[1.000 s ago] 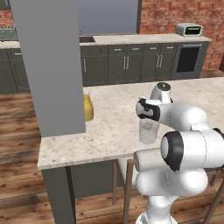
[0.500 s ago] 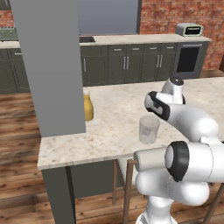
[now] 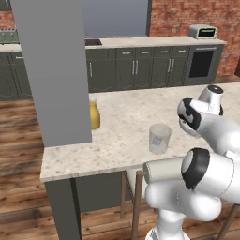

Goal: There are two ice cubes in the ice bowl. Place both ice cubes in the glass cup.

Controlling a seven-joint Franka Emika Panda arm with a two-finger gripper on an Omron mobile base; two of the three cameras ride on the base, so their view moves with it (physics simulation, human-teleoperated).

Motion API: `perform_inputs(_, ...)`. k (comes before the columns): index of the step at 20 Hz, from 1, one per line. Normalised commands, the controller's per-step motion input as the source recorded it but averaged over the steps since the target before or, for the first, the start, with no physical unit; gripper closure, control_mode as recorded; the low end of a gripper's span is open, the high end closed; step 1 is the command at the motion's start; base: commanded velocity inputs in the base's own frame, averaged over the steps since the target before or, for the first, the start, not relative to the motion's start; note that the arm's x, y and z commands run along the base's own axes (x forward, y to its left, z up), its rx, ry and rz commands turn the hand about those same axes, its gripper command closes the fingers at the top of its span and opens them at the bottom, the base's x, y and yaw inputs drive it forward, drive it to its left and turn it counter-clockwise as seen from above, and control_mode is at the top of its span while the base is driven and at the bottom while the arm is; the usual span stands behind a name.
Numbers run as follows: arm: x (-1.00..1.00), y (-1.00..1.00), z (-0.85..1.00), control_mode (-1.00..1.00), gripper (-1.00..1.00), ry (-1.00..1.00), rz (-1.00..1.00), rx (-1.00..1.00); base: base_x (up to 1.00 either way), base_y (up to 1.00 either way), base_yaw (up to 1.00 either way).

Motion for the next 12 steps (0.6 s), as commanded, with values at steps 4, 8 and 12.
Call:
perform_inputs(4, 0.12, -0.89, 0.03, -1.0, -1.0, 0.15, 0.0, 0.01, 0.0, 0.0, 0.0)
perform_inputs(8, 0.38, -0.47, 0.06, -1.0, -1.0, 0.05, 0.0, 0.06, 0.0, 0.0, 0.0)
perform_inputs(12, 0.45, -0.15, 0.0, -1.0, -1.0, 0.07, 0.0, 0.0, 0.0, 0.0, 0.0)
